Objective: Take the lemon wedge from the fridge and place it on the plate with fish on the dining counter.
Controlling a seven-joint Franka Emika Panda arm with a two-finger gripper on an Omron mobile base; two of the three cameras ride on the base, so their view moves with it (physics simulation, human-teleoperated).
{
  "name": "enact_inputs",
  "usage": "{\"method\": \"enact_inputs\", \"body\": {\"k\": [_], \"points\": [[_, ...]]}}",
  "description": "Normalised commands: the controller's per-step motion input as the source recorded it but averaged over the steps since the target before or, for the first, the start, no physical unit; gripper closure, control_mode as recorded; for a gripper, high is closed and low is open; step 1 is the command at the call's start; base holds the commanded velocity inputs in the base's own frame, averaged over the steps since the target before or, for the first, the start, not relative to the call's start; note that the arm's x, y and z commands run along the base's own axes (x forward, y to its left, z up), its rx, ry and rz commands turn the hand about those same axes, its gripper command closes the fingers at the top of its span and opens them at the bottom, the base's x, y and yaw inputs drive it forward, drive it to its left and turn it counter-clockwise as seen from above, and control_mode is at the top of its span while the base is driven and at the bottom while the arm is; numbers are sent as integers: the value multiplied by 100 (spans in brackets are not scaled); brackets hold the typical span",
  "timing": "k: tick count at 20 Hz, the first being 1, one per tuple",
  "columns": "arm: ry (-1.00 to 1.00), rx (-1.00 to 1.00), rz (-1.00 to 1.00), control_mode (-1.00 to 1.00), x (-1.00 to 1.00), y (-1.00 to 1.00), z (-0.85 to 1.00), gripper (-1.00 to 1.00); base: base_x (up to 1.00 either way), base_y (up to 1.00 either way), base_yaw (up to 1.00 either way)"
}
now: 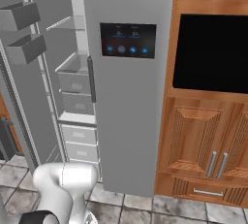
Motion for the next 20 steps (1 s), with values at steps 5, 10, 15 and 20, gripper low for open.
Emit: {"method": "enact_inputs", "body": {"k": [5,10,15,20], "points": [[-8,-25,-14,-100,-68,-100,38,-100,0,0,0],[-9,-2,-1,-100,0,-100,5,-100,0,0,0],[-25,-1,1,-100,17,-100,15,-100,0,0,0],[-28,1,3,-100,92,-100,15,-100,0,0,0]]}}
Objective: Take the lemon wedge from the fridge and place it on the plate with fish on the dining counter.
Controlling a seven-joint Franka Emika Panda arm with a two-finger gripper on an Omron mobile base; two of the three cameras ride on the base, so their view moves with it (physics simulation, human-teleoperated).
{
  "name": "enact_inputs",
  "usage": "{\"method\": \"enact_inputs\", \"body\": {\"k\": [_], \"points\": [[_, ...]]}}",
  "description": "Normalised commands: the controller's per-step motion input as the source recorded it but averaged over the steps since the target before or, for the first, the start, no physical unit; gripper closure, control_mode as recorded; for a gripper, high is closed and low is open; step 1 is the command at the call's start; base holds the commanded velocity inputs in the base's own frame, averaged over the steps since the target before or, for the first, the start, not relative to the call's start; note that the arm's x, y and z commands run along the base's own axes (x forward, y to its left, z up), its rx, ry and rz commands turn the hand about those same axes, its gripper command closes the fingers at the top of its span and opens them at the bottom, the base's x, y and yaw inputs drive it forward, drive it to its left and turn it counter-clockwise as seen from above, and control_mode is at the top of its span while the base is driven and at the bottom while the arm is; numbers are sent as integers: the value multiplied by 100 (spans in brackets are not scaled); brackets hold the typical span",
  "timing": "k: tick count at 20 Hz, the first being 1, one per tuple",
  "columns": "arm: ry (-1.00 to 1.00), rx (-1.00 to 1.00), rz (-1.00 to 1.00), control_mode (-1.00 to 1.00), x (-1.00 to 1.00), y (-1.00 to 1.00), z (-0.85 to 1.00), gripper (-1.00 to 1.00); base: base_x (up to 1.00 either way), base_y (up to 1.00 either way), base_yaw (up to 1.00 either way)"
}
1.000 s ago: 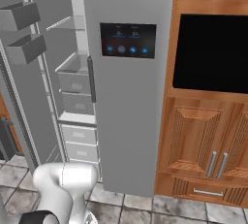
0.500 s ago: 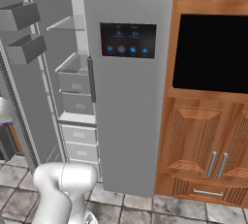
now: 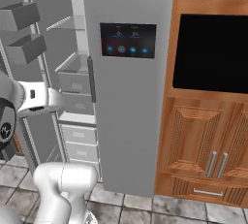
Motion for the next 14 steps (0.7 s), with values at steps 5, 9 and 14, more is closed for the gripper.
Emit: {"method": "enact_inputs", "body": {"k": [5,9,14], "points": [[-18,10,-1,-100,100,-70,19,-100,0,0,0],[-1,3,-24,-100,100,1,0,-100,0,0,0],[0,1,-41,-100,100,24,-1,-100,0,0,0]]}}
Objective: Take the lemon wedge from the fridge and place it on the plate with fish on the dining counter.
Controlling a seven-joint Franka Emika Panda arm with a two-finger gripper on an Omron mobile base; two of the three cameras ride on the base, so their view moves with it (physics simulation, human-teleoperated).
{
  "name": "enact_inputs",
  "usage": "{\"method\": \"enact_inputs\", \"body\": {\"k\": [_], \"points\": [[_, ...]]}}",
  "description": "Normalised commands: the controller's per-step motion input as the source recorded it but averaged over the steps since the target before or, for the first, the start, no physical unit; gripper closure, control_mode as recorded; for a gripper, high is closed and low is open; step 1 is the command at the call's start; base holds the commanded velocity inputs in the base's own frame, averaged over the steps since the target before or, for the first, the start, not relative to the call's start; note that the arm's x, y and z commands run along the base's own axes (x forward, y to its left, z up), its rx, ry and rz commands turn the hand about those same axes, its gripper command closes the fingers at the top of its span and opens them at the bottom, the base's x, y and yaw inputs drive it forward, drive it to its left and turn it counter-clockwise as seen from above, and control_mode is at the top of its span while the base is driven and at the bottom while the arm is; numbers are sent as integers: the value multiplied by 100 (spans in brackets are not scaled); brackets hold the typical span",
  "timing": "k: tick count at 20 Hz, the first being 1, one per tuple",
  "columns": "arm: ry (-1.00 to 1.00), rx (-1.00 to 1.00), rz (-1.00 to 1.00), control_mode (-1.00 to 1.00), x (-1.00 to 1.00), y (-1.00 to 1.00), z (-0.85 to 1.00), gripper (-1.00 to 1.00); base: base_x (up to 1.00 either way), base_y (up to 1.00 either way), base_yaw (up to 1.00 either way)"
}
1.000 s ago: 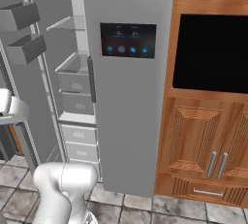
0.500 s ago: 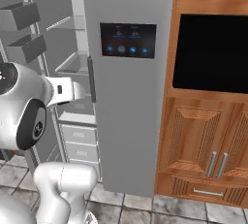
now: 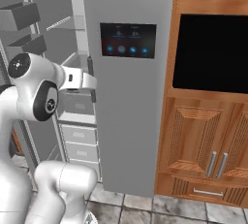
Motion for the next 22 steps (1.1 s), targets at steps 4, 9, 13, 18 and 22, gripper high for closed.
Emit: {"method": "enact_inputs", "body": {"k": [4,9,13,18,22], "points": [[0,15,-15,-100,54,11,0,-100,0,0,0],[13,28,27,-100,49,-4,0,-100,0,0,0],[23,19,20,-100,51,22,-9,-100,0,0,0],[2,-6,2,-100,79,56,-33,-100,0,0,0],[0,-13,0,-100,86,71,-54,-100,0,0,0]]}}
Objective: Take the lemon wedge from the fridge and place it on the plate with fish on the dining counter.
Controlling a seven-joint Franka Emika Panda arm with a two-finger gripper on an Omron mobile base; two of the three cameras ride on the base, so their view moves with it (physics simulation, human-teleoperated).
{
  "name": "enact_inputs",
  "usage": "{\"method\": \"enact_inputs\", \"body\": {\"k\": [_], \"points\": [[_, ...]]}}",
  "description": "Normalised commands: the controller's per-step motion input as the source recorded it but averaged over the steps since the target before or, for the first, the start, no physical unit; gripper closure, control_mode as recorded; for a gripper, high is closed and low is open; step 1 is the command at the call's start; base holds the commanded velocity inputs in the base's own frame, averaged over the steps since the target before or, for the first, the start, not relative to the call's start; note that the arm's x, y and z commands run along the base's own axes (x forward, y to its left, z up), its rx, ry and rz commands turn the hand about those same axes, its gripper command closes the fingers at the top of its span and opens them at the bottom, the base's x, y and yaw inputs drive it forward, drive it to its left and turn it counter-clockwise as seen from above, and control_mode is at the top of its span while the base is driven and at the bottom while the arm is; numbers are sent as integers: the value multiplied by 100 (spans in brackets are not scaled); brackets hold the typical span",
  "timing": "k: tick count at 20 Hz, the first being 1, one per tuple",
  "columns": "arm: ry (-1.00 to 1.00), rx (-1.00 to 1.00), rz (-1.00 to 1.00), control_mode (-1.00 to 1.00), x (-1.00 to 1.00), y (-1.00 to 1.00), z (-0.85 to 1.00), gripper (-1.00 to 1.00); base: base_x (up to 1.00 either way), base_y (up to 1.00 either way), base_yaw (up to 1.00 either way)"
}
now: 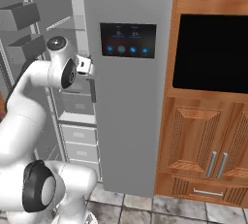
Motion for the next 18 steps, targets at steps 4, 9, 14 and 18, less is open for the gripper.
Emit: {"method": "enact_inputs", "body": {"k": [4,9,14,18], "points": [[-5,-4,0,-100,72,17,-77,-100,0,0,0],[-2,0,0,-100,65,0,-2,-100,0,0,0],[0,0,-1,-100,90,-2,-2,-100,0,0,0],[0,0,-2,-100,75,0,-9,-100,0,0,0]]}}
